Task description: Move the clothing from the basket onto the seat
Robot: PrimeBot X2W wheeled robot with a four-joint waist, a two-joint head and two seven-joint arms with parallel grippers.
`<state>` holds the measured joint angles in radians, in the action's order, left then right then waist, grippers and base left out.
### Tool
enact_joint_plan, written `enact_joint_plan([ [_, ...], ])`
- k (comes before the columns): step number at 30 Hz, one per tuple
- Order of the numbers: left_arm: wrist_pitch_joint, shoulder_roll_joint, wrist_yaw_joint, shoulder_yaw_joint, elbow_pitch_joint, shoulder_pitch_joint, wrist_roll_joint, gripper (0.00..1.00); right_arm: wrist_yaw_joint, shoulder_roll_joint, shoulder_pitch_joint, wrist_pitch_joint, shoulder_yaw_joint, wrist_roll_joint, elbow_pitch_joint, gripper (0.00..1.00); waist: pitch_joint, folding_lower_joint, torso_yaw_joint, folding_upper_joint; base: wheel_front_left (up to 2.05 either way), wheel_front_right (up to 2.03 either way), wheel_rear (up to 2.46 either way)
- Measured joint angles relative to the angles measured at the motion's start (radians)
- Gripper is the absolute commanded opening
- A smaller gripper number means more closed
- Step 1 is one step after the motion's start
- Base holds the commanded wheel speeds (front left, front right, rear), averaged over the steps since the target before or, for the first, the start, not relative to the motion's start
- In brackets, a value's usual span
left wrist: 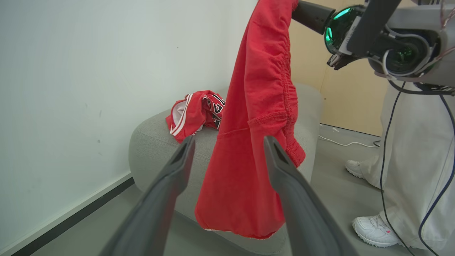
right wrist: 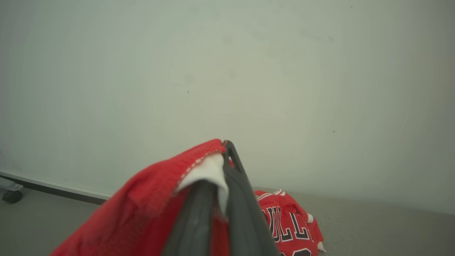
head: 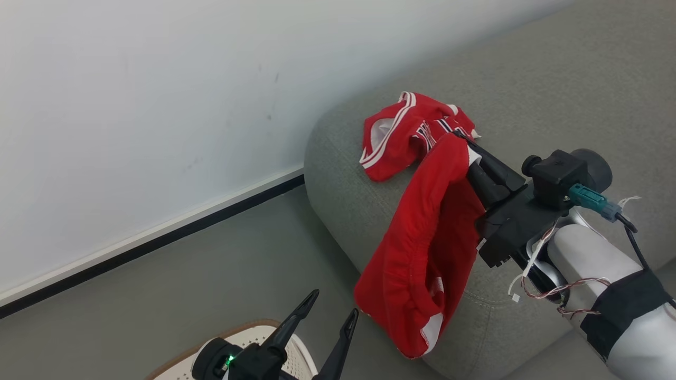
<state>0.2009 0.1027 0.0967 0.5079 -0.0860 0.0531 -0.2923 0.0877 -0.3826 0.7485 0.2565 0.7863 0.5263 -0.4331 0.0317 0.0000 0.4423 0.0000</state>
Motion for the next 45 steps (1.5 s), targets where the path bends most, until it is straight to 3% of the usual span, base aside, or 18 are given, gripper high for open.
enact_joint_plan([
  [9,0.002,-0.006,0.0,0.017,-0.024,0.029,0.012,1.0,-0.017,-0.032,-0.001,0.0,-0.018,-0.001,0.045,0.0,-0.045,0.0,0.065,0.0,0.0,0.0,0.0],
  [18,0.003,0.002,0.0,0.012,-0.033,0.045,0.016,1.0,-0.008,-0.047,0.066,-0.009,-0.046,0.002,-0.013,0.0,-0.086,0.0001,0.074,0.0,0.0,0.0,0.0],
  [34,-0.024,0.052,-0.002,0.003,0.082,0.112,0.076,1.0,-0.005,-0.215,0.439,-0.046,-0.205,-0.016,-0.206,0.0,-0.204,0.0001,-0.031,0.0001,0.0,0.0,0.0],
  [40,-0.056,0.062,-0.001,0.014,0.136,0.154,0.107,1.0,-0.051,-0.303,0.512,-0.067,-0.254,-0.027,-0.293,0.0,-0.269,0.0002,-0.084,0.0001,0.0,0.0,0.0],
  [45,-0.081,0.068,0.001,0.024,0.174,0.193,0.118,1.0,-0.085,-0.317,0.536,-0.072,-0.263,-0.035,-0.353,0.0,-0.329,0.0002,-0.132,0.0001,0.0,0.0,0.0],
])
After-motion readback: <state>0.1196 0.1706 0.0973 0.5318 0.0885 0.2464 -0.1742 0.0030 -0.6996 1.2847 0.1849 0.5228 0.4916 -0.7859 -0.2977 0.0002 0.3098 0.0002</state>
